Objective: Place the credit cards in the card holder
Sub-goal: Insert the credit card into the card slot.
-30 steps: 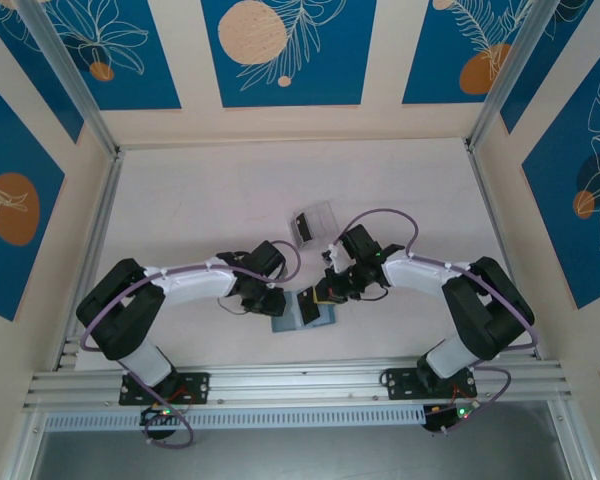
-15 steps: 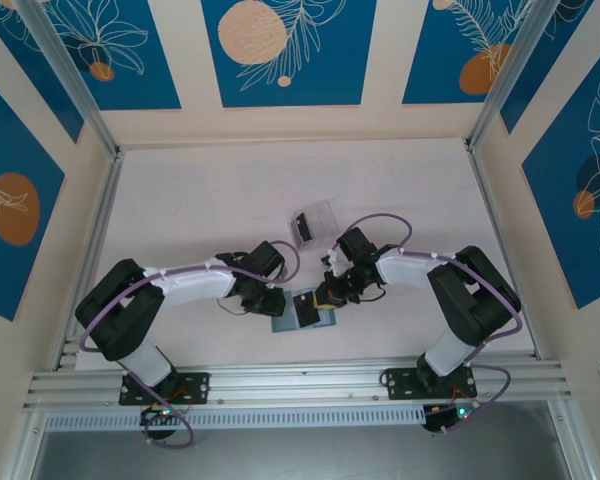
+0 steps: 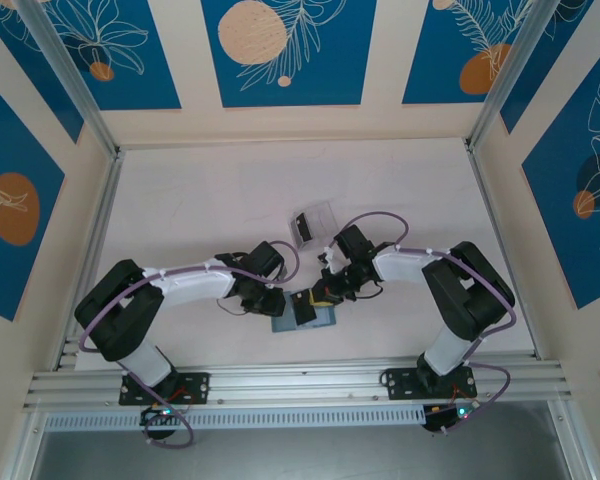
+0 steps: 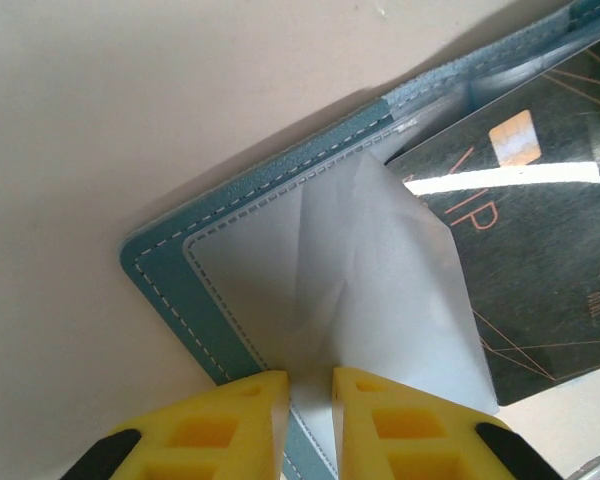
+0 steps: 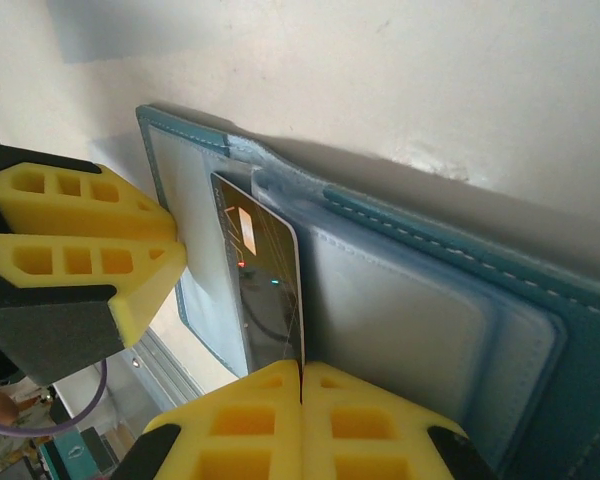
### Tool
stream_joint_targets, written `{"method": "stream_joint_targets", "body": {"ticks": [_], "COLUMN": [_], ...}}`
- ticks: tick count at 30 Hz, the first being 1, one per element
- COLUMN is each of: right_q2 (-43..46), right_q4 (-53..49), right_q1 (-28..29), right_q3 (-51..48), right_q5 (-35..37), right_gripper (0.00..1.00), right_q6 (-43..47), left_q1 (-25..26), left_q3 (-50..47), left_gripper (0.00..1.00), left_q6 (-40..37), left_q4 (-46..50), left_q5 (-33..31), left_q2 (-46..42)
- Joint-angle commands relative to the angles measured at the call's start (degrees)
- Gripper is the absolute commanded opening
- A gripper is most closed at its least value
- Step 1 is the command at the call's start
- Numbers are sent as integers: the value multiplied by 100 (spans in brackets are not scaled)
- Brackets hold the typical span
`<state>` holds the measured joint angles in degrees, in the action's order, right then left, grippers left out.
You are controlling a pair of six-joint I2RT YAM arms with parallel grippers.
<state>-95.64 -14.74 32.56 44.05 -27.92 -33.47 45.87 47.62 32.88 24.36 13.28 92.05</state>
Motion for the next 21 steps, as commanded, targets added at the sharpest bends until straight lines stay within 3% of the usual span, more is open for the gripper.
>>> {"method": "stream_joint_targets", "body": {"ticks": [1,12,21], "right_q2": [-117,51,-231], "right_q4": [-55,-68,-3], "right_q1": [-17,37,74], "right_q3": [86,-200,177], "right_q5": [-194,-167,-162], "right_gripper": [0,0,0], "right_q6": [34,34,-24], "left_q1": [-41,-42,-43], "left_q3": [-224,-216,-242], "left_gripper": [20,19,20], "left_q6": [73,85,109], "left_q4": [-76,-119,-147], "left_q5": [-141,-134,-106], "left_q2": [295,342,367]}}
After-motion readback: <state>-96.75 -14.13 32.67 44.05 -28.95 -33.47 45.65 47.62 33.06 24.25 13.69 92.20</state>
